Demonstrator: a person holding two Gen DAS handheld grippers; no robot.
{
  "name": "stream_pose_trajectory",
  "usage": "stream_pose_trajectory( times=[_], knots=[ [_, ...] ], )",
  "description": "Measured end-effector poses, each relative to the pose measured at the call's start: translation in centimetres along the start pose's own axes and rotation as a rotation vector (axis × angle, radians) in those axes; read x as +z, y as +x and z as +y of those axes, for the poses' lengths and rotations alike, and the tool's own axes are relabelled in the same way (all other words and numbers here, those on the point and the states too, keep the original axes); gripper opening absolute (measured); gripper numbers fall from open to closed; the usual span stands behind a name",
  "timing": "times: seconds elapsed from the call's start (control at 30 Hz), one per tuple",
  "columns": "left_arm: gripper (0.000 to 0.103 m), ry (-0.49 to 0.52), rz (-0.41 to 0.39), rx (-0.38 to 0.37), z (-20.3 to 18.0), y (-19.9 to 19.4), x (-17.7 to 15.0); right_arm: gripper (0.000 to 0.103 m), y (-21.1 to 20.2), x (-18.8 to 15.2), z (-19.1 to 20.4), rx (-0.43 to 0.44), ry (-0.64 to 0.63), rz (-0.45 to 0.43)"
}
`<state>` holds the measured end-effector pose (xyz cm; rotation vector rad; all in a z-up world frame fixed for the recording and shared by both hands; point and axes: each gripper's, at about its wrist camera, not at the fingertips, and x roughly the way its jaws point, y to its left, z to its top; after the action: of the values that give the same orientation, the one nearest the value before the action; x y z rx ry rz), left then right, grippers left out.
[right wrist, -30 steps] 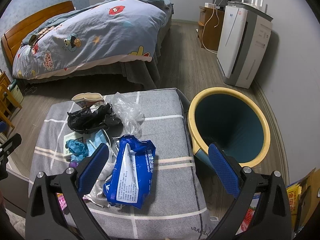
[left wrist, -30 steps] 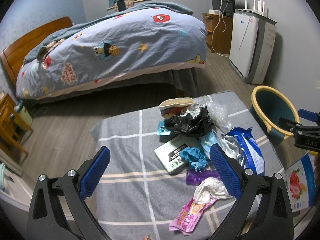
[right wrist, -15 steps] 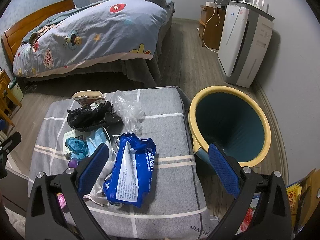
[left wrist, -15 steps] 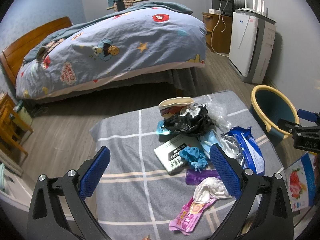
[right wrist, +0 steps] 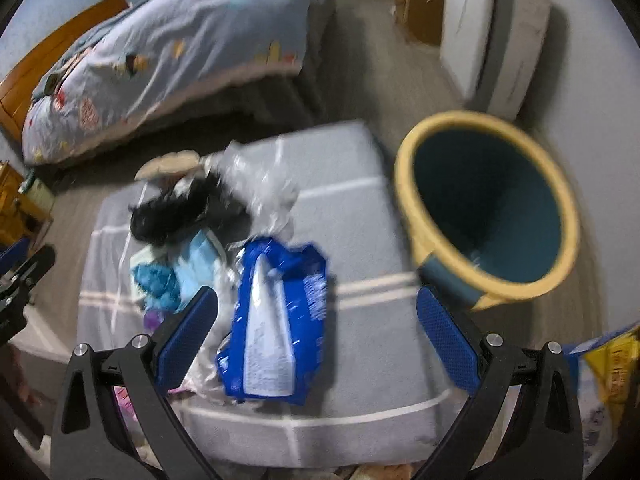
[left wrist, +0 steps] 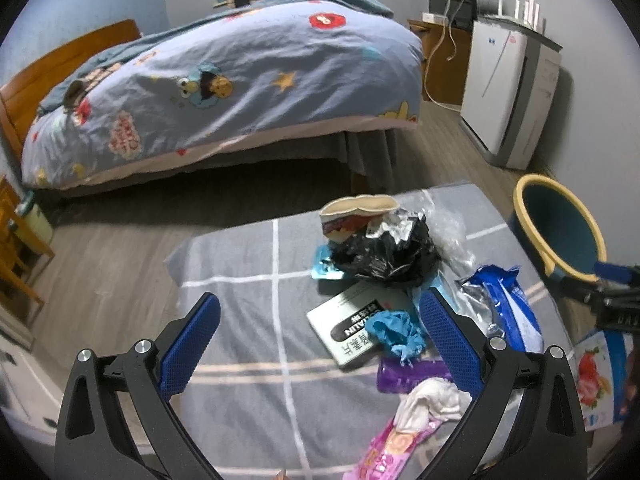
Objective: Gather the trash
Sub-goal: 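Grasp the blue wipes packet with the right tool while the left tool grasps the paper cup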
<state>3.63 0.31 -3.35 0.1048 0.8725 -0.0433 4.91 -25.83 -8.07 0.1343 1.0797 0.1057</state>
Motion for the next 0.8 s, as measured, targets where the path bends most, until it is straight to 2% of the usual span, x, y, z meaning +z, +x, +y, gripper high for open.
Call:
stream_pose_trajectory(
  times=[0.13, 0.23, 0.37, 0.43, 0.47, 0.5, 0.63, 0.73, 0.8],
  knots=[
    [0.099, 0.055, 0.048, -0.011, -0.6, 2.2, -0.2, 0.098, 3.1, -0.2, 0.7, 0.022, -0.012, 0.090],
    [0.099, 0.040, 0.041, -0.066, -0.4, 3.4, 0.3, 0.098, 4.6, -0.2, 0.6, 0.047, 0.026, 0.136],
    [0.099, 0.058, 0.034, -0.086, -1.0, 5.2, 1.1, 0.097, 6.2, -0.3, 0.7, 0.058, 0.015, 0.166],
    [0.099, 0.086, 0.030, -0.104, -1.7, 6.0, 1.5, 0.093, 6.9, -0.5, 0.8, 0.054, -0.001, 0.191],
    [0.099, 0.108, 0.019, -0.110, -2.3, 6.3, 1.8, 0.088, 7.3, -0.6, 0.8, 0.059, -0.002, 0.206],
    [0.099, 0.126, 0.011, -0.112, -2.7, 6.6, 2.2, 0.084, 7.4, -0.7, 0.8, 0.064, -0.001, 0.213],
    [0.099, 0.134, -0.039, -0.093, -3.1, 7.7, 5.0, 0.081, 7.6, -0.4, 0.7, 0.081, -0.004, 0.212],
    [0.098, 0.126, -0.018, -0.084, -2.7, 9.7, 6.7, 0.079, 8.1, -0.4, 0.9, 0.079, -0.017, 0.231],
    [0.098, 0.155, 0.011, -0.067, -2.7, 11.4, 7.1, 0.077, 8.4, -0.5, 1.0, 0.083, -0.022, 0.241]
  ],
)
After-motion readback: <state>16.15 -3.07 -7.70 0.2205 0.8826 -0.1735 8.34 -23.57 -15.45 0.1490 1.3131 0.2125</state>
